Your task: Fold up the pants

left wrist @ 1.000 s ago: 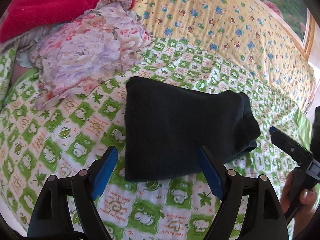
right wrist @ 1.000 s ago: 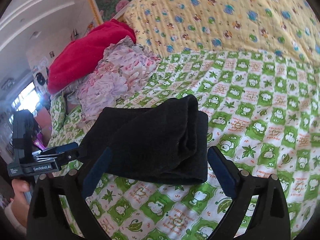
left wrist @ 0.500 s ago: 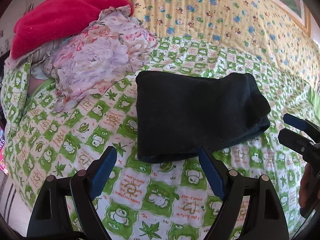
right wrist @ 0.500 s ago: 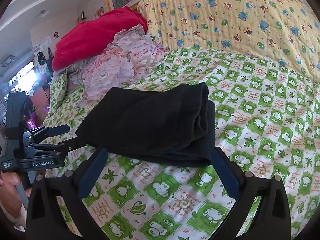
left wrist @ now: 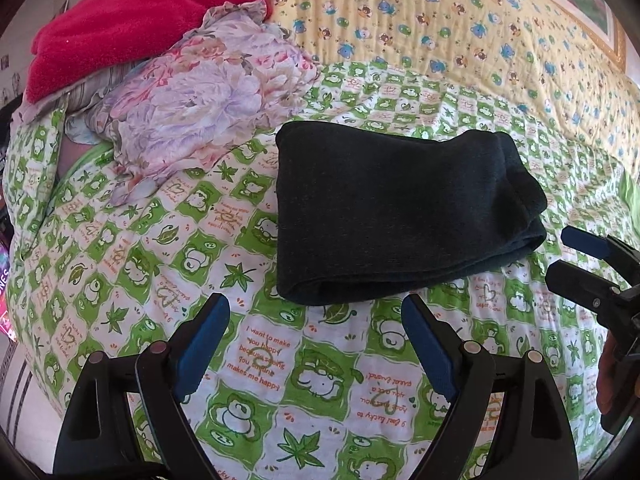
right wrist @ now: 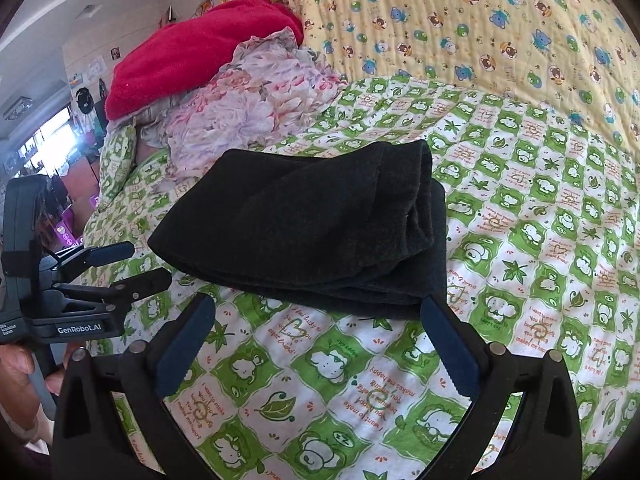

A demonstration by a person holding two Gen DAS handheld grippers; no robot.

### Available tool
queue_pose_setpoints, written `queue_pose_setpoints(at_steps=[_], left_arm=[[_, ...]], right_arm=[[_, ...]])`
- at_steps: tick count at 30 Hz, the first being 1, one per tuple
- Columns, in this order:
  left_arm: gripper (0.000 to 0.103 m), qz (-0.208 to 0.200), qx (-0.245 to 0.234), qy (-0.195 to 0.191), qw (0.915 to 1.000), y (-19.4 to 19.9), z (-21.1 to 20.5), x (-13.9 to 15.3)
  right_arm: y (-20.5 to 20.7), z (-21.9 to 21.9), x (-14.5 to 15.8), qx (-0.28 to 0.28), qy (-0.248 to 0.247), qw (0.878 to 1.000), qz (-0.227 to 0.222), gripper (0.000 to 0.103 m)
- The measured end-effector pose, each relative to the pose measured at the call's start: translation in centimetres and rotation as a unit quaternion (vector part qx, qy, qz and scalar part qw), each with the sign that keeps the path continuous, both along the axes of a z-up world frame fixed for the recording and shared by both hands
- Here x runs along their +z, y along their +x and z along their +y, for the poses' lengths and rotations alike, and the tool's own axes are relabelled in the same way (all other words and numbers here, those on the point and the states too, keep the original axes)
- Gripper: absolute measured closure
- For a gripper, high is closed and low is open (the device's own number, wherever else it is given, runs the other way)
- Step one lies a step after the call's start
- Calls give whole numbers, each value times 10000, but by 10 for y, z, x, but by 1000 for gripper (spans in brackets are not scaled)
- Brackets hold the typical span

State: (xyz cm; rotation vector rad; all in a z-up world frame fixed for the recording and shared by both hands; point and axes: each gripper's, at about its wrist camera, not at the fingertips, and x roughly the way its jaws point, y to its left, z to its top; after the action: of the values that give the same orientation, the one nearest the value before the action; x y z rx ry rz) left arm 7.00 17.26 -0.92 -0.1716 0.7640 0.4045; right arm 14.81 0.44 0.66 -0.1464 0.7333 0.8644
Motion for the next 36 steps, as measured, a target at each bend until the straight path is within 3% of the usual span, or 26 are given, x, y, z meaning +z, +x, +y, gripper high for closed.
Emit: queue_pose_setpoints(at_steps=[36], left_arm=[[15,181,-52,-118,9998,13,5,-10]], right_arm=[[10,9,-8,38,18,9998,189,1]])
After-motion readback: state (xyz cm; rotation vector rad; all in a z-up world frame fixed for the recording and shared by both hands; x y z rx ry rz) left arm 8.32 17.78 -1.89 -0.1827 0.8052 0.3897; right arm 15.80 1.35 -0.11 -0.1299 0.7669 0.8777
